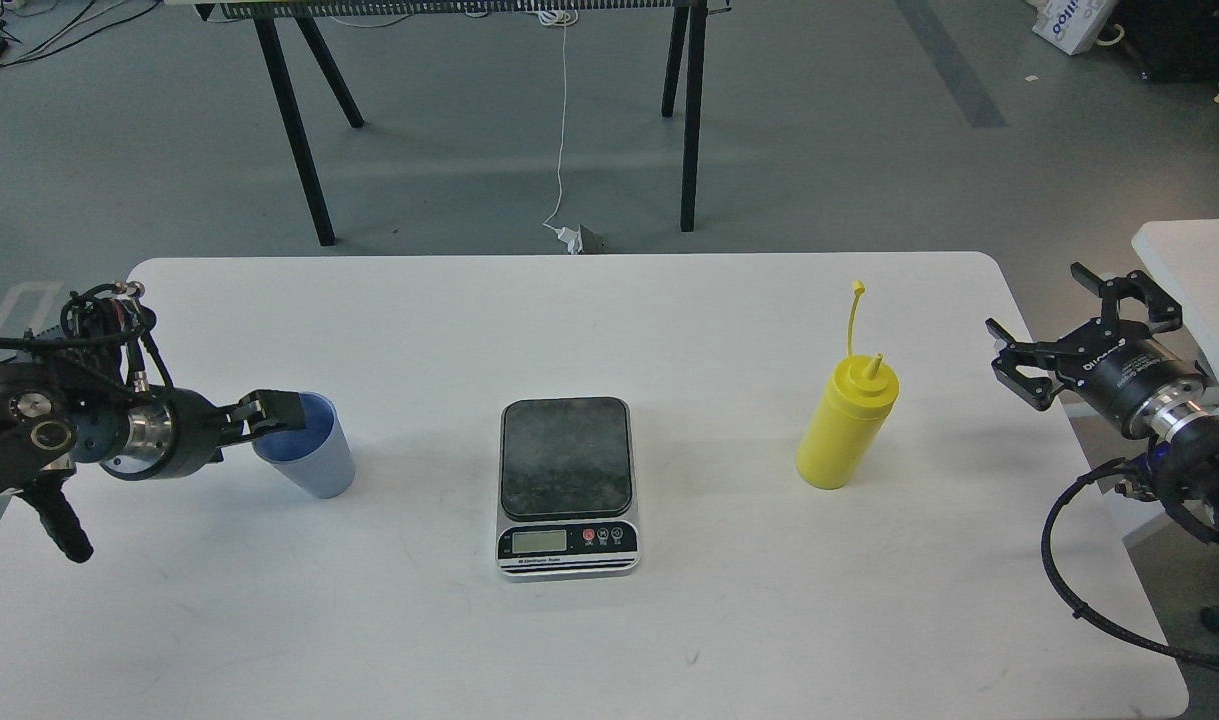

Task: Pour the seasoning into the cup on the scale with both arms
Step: 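Reach the left gripper to the blue cup and close around it, then lift the blue cup with the left gripper and carry it onto the scale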

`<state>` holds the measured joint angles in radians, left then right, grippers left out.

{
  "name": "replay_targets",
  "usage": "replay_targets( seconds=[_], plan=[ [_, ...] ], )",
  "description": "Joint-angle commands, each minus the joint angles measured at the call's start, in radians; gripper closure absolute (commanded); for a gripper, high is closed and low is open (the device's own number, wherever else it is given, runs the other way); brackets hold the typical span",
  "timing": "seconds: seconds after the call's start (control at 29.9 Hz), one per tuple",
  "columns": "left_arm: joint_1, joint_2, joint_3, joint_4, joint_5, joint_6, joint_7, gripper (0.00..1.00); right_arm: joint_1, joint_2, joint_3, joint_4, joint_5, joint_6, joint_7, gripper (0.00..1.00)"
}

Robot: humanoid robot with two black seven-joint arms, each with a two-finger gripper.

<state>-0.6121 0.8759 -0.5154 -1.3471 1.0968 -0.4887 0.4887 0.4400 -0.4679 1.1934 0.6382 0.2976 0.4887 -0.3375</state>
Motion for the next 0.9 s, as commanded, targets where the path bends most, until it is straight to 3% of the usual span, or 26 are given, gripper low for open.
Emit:
replay_targets(
  seconds=[0.0, 0.2, 0.33, 0.57, 0.87],
  plan=[
    [-0.001, -0.015, -0.003, 0.0, 0.0, 0.0, 0.0, 0.13, -0.009, 0.0, 0.002, 0.0, 0.0, 0.0, 0.0, 0.01],
    [0.0, -0.018, -0.002, 0.0, 0.0, 0.0, 0.0, 0.36, -0.014, -0.003, 0.002, -0.002, 0.0, 0.0, 0.0, 0.01],
    [0.0, -0.018, 0.0, 0.0, 0.0, 0.0, 0.0, 0.46, -0.017, -0.006, 0.003, -0.002, 0.0, 0.0, 0.0, 0.01],
    [-0.001, -0.017, -0.012, 0.0, -0.002, 0.0, 0.0, 0.91, -0.018, -0.005, 0.002, -0.002, 0.0, 0.0, 0.0, 0.01],
    [-0.049, -0.009, -0.023, 0.0, -0.011, 0.0, 0.0, 0.96, -0.026, -0.005, 0.002, 0.0, 0.0, 0.0, 0.0, 0.01]
  ],
)
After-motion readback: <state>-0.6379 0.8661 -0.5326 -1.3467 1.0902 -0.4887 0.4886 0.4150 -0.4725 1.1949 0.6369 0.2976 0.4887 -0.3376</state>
